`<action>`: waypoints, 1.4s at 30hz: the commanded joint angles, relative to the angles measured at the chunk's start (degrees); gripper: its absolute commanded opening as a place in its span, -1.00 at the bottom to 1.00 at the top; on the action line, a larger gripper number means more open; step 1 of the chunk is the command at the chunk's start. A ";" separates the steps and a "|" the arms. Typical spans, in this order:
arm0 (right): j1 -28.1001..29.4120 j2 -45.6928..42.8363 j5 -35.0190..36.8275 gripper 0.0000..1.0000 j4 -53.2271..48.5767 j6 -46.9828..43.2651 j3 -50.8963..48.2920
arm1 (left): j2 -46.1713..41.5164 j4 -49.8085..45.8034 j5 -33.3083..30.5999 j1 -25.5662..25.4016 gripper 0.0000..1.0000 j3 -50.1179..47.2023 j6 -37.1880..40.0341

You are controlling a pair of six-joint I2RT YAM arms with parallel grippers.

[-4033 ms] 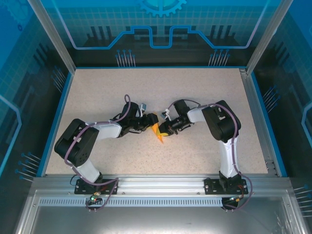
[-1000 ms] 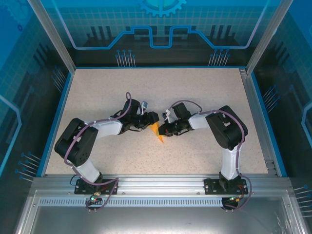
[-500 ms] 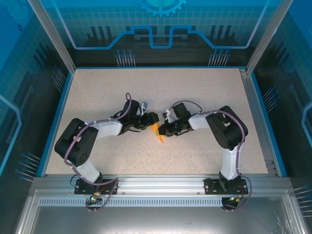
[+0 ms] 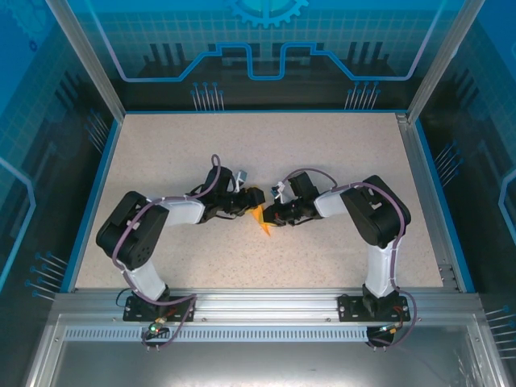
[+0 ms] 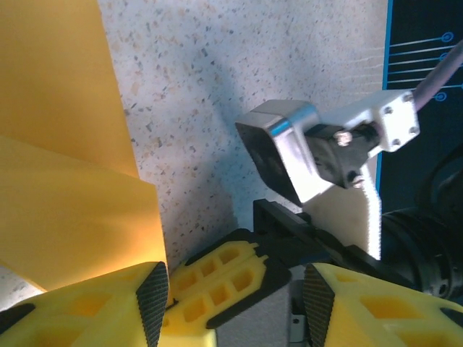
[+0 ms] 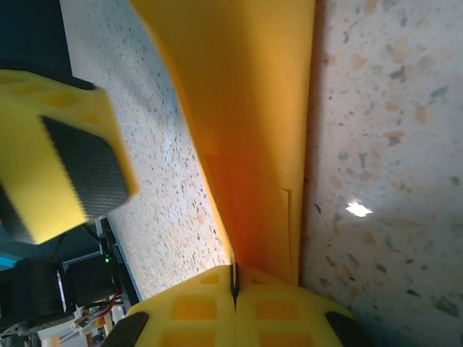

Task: Fold a paper plane with a square sheet of paper (pick it up from the middle)
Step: Fold the wing for the fifth time at the center of the table.

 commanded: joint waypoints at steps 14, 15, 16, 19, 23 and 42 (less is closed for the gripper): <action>-0.34 -0.05 6.44 -0.82 -6.37 1.17 -1.92 | 7.95 0.37 0.82 -0.26 0.08 1.15 0.99; -0.22 -0.50 6.77 -0.82 -7.23 0.77 -1.57 | 7.99 0.38 0.88 -0.34 0.08 1.05 1.02; -0.13 -0.93 6.99 -0.81 -8.11 0.39 -1.24 | 7.94 0.19 0.88 -0.30 0.08 1.02 1.02; 0.50 -1.55 7.34 -0.78 -9.54 -0.34 -1.28 | 8.03 0.03 1.00 -0.33 0.08 1.37 1.15; 1.55 -1.94 8.32 -0.79 -10.82 -0.49 -1.30 | 8.21 -0.34 1.15 -0.33 0.08 1.96 1.39; 2.28 -5.92 7.46 -0.77 -13.66 -0.76 -1.28 | 8.34 -0.95 1.66 -0.25 0.07 1.76 1.59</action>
